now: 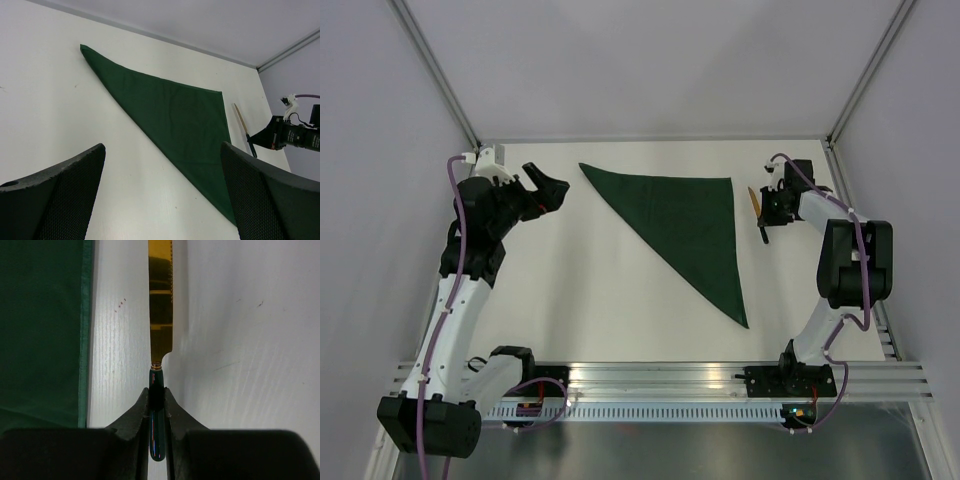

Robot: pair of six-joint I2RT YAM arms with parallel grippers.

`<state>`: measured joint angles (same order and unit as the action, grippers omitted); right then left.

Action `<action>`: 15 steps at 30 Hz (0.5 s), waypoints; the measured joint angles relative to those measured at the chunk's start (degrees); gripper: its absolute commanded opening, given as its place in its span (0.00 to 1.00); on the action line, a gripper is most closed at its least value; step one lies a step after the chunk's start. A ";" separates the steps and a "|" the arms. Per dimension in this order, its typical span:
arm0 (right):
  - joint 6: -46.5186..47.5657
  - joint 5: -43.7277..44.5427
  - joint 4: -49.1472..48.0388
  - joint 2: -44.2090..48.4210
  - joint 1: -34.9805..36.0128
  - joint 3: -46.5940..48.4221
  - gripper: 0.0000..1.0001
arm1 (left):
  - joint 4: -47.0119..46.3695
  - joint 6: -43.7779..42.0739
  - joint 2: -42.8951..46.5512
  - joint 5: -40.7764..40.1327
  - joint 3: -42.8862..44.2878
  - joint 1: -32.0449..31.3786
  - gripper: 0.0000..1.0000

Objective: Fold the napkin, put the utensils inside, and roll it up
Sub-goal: Pick up the knife at the center of the board.

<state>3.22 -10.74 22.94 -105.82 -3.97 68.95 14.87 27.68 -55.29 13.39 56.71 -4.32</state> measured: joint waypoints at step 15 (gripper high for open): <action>1.16 -5.09 1.66 5.84 0.55 0.00 0.01 | 0.00 0.00 -0.63 -0.87 0.00 0.00 1.00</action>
<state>4.38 -15.84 24.60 -99.98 -3.42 68.95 14.87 27.68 -55.92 12.51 56.71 -4.32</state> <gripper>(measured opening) 0.170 0.994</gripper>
